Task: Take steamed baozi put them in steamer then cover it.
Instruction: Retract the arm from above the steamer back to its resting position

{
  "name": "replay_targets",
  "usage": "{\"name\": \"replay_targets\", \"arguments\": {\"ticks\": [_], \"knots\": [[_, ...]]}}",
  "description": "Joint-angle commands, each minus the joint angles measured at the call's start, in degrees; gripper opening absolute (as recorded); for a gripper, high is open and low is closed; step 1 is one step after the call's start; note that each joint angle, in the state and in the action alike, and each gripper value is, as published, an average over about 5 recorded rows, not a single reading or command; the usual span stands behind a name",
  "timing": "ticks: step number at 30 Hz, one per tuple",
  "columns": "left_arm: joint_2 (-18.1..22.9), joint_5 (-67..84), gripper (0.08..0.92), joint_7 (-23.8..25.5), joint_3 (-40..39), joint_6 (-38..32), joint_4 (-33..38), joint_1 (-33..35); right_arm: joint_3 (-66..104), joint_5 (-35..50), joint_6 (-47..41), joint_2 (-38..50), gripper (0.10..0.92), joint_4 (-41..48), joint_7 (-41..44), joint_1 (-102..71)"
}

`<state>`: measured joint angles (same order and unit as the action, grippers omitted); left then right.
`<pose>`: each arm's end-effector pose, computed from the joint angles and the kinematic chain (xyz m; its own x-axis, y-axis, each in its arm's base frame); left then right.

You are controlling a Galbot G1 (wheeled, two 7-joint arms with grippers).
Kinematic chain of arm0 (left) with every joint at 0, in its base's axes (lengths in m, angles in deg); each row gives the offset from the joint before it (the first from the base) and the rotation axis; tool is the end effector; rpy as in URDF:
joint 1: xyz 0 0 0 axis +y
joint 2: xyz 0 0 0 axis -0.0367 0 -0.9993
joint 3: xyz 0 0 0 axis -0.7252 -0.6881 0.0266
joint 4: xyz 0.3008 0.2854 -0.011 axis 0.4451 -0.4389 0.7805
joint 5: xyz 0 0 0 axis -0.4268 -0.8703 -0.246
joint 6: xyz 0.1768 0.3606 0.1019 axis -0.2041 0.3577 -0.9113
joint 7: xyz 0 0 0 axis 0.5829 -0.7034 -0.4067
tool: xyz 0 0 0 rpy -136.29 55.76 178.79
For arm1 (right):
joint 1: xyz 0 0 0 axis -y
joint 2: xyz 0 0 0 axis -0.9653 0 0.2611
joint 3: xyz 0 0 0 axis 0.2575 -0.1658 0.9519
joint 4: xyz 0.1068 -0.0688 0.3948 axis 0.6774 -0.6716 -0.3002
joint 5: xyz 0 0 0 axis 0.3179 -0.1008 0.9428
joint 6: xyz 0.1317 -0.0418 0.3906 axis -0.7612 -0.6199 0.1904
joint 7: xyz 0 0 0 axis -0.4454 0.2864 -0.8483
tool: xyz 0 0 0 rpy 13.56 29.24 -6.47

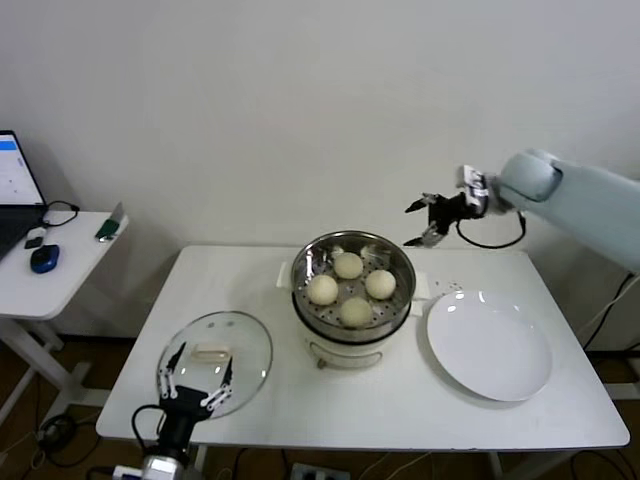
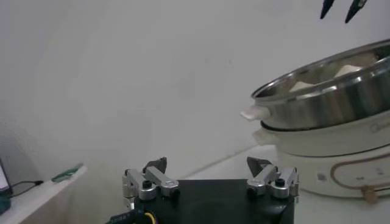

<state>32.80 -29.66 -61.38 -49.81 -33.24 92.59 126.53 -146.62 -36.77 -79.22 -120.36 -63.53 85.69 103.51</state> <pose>0.1527 0.0592 -0.3930 -0.9936 0.0722 0.0863 0.1006 0.9134 0.3944 0.6527 -0.1898 -0.0825 -0.4740 -0.5877 0.6557 -0.8777 0.2556 -0.4054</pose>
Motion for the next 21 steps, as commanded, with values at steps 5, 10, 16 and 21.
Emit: {"name": "replay_targets", "arguments": {"ticks": [5,10,16,21], "knots": [[0.91,-5.79,0.823,-0.77,0.46,2.38,1.91,-0.53,53.25,-0.76,10.03,12.6,0.823,-11.51,-20.89,-48.17],[0.59,-10.35,0.823,-1.54,1.12,3.39,2.23,-1.18,72.78,-3.15,9.37,8.79,0.823,-15.21,-23.47,-65.46],[-2.03,-20.06,0.823,-2.41,1.31,5.84,2.5,-1.92,93.73,-6.35,6.45,-0.07,0.823,-20.61,-25.84,-85.12],[-5.29,-32.3,0.823,-4.54,0.86,9.53,2.01,-2.76,103.4,-6.85,4.9,-7.76,0.823,-24.58,-27.38,-95.27]]}}
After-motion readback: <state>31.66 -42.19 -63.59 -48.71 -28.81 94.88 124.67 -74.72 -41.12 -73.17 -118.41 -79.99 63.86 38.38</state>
